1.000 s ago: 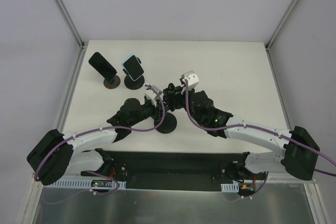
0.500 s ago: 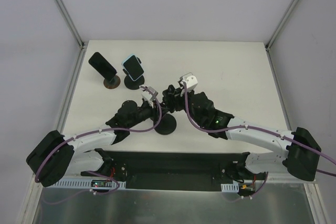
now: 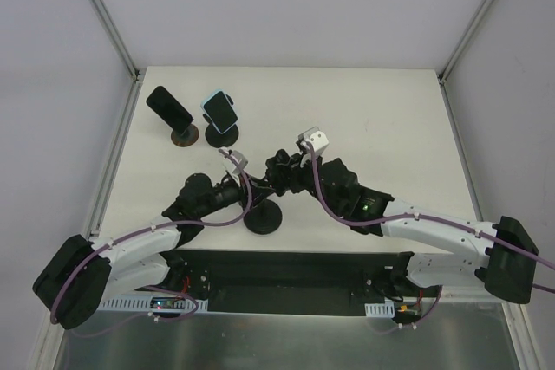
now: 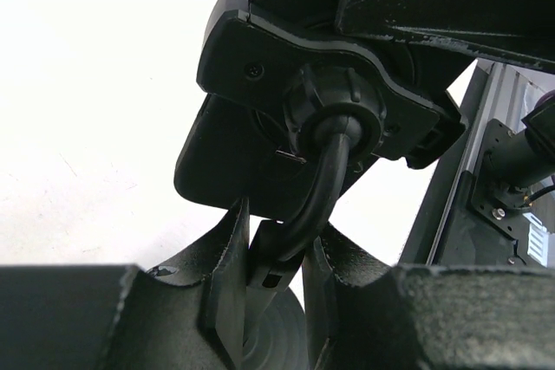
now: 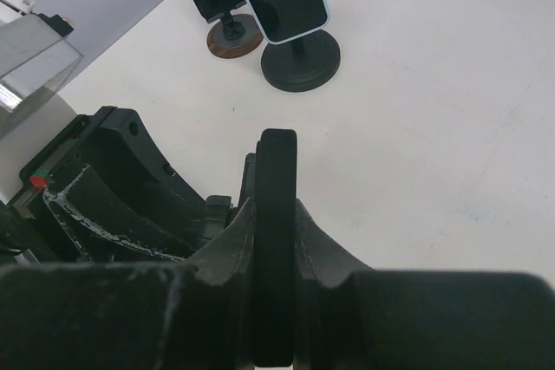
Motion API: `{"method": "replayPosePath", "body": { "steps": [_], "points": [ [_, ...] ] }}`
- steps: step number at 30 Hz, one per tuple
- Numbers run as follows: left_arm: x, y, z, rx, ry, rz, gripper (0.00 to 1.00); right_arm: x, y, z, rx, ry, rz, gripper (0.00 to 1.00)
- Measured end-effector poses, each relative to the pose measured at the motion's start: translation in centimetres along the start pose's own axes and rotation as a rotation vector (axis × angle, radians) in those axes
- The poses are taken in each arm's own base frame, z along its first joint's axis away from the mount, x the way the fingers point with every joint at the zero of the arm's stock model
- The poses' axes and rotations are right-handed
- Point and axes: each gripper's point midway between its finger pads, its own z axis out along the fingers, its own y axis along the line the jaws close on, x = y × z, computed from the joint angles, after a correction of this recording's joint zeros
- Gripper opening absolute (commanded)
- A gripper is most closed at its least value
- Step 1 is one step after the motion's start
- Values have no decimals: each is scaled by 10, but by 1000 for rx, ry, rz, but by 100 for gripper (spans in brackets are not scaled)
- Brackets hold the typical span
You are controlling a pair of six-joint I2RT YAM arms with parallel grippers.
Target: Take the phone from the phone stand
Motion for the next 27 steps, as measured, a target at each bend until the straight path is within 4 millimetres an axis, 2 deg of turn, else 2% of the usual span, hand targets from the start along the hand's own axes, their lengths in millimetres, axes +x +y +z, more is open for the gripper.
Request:
{"method": "replayPosePath", "body": {
  "steps": [8, 18, 27],
  "points": [
    [-1, 1, -16, -30, -56, -4, 0, 2, 1, -2, 30, 15, 44, 1],
    [-1, 4, -25, -60, -76, -20, 0, 3, 11, -3, -83, 47, -19, 1],
    [-10, 6, -29, -65, -105, -14, 0, -6, 9, -19, -164, 56, -69, 1]
  ]
}}
